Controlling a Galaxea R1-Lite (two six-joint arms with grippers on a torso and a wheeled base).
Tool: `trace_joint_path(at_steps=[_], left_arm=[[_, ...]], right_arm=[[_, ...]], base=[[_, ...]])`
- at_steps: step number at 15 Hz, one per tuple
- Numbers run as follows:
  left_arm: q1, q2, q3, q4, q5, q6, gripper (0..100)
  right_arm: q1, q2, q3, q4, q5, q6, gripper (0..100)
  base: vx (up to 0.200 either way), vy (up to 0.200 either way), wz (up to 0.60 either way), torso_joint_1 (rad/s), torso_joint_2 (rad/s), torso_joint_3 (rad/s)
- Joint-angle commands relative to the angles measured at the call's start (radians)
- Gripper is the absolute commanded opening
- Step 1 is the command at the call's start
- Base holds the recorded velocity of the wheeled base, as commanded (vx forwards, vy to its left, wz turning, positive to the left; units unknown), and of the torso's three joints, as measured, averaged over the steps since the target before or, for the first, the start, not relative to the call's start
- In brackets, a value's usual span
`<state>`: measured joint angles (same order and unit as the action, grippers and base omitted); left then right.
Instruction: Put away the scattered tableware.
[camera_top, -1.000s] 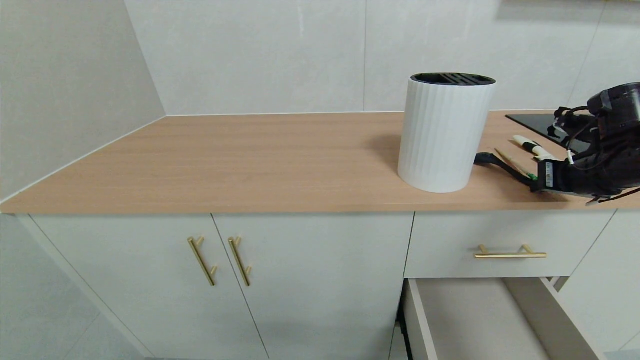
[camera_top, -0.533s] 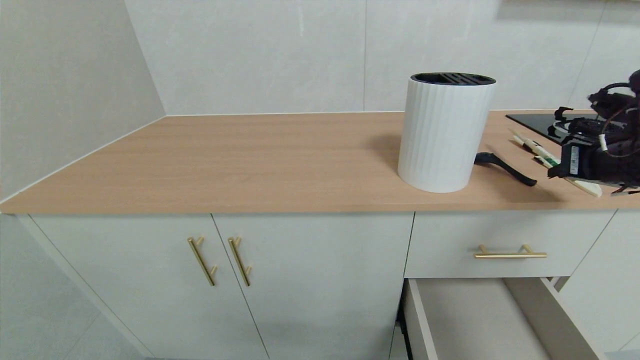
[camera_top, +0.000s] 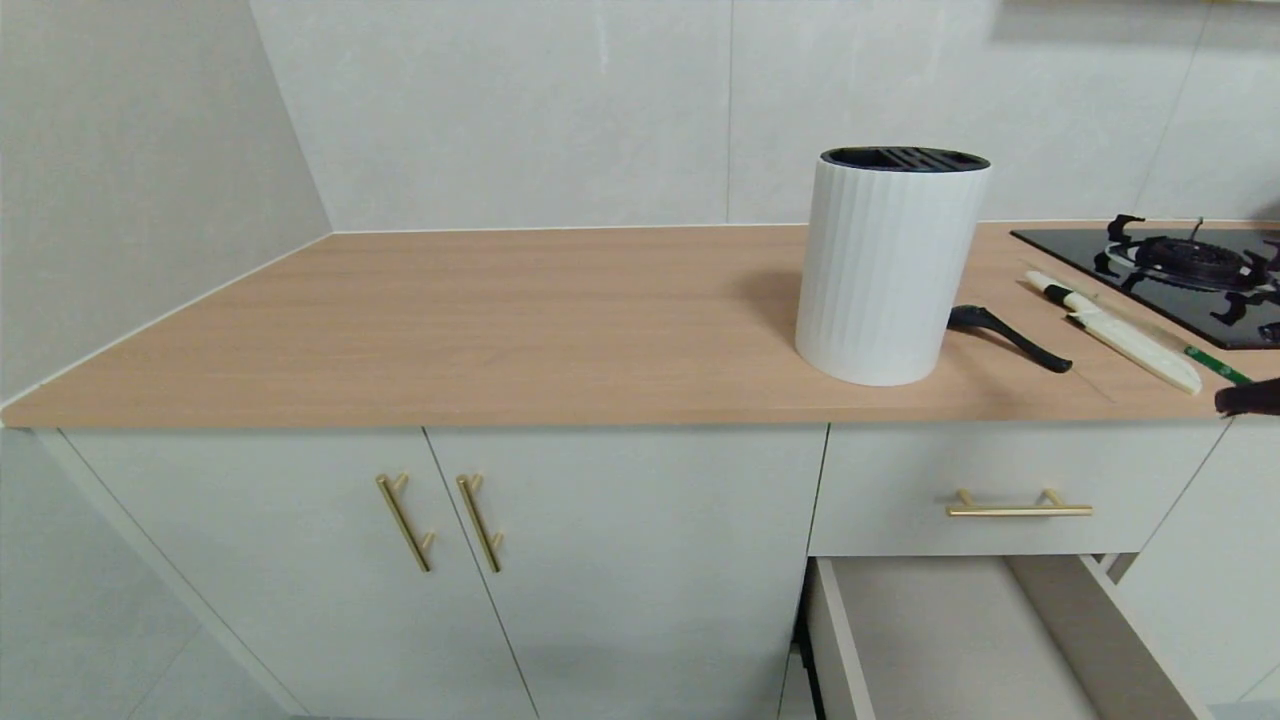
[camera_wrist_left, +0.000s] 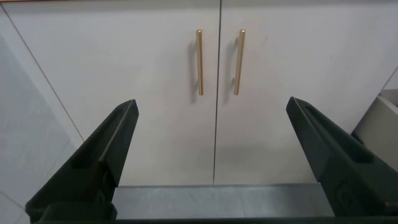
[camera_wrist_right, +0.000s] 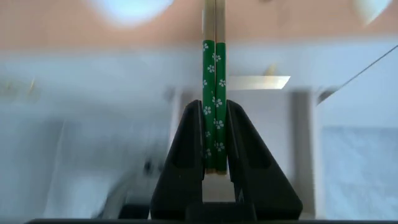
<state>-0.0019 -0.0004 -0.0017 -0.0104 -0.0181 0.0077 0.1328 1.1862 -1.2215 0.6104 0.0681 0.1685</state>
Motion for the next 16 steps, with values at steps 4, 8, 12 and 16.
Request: trace_joint_path(at_steps=[4,8,12,16], left_arm=[[0.0,0.0,0.0,0.0,0.0,0.0,100],[0.0,0.0,0.0,0.0,0.0,0.0,100],[0.0,0.0,0.0,0.0,0.001,0.0,100],[0.0,0.0,0.0,0.0,0.0,0.0,100]], right_arm=[[0.169,-0.168,0.123,0.109,0.012,0.0,0],[0.242,-0.189,0.255,0.153,0.012,-0.001,0],[0.261,-0.088,0.384,0.144,0.01,-0.003,0],[0.26,0.121,0.479,0.032,0.01,0.006,0]], base=[[0.0,0.0,0.0,0.0,0.0,0.0],[0.0,0.0,0.0,0.0,0.0,0.0],[0.0,0.0,0.0,0.0,0.0,0.0],[0.0,0.0,0.0,0.0,0.0,0.0]])
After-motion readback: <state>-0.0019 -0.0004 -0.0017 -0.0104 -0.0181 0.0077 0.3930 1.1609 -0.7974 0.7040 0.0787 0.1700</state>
